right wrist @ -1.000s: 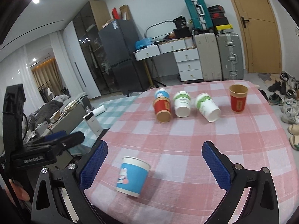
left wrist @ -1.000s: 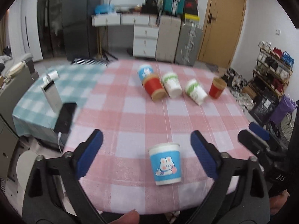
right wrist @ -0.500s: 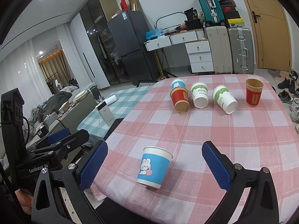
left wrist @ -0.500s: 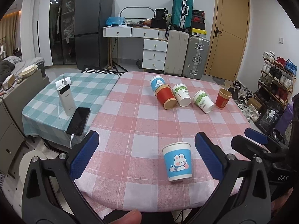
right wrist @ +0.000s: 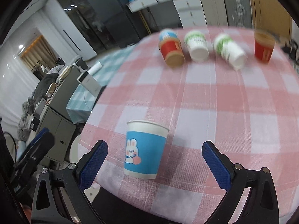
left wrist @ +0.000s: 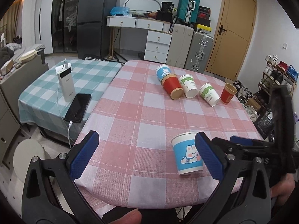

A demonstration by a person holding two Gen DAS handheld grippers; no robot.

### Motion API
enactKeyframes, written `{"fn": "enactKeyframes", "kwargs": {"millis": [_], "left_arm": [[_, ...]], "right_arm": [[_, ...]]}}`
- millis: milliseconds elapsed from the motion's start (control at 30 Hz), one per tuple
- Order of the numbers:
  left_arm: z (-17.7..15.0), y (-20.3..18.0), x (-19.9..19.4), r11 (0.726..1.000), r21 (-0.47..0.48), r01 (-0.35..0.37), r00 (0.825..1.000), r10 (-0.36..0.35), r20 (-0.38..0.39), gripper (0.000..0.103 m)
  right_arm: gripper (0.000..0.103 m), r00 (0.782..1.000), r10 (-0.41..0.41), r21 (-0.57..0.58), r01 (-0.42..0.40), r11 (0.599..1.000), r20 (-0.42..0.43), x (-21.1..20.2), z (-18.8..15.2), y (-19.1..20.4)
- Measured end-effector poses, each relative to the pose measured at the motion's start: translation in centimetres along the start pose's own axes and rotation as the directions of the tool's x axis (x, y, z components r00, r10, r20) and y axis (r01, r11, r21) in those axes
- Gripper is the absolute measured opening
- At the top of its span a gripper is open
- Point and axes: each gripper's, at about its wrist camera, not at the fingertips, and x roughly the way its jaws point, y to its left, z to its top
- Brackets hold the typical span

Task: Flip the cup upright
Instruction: 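Move the right gripper to the blue bunny cup, then grasp the blue bunny cup with the right gripper and rotate it open end up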

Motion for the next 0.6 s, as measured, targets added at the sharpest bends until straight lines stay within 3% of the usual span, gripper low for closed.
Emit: {"fn": "enactKeyframes", "kwargs": {"millis": [233, 333, 433, 533, 600], "left_arm": [[-0.3, 2.3, 2.4, 0.999, -0.042, -0.001, 0.999, -0.001, -0.043, 0.102], [-0.5, 3.1, 3.6, 0.998, -0.06, 0.014, 0.997, -0.018, -0.074, 0.102], [-0.5, 3.7, 4.2, 0.997, -0.075, 0.019, 0.997, -0.024, -0.074, 0.102], [-0.5, 4.2, 4.7, 0.996, -0.085, 0.015, 0.997, -0.022, -0.074, 0.102], [-0.5, 4.5, 5.4, 0.997, -0.08, -0.009, 0.996, 0.002, -0.09, 0.102]], "right_arm": [[0.103, 0.985, 0.089, 0.077, -0.078, 0.994, -0.145, 3.5, 2.5, -1.1], [0.103, 0.956, 0.122, 0.115, -0.094, 0.989, -0.266, 5.6, 3.9, -1.3], [0.103, 0.911, 0.083, 0.08, -0.056, 0.995, -0.403, 8.0, 4.6, -0.8], [0.103, 0.872, 0.051, 0.04, -0.036, 0.999, -0.488, 9.6, 5.0, 0.0], [0.102, 0.861, 0.035, 0.02, -0.029, 0.999, -0.508, 10.1, 5.2, 0.6]]}}
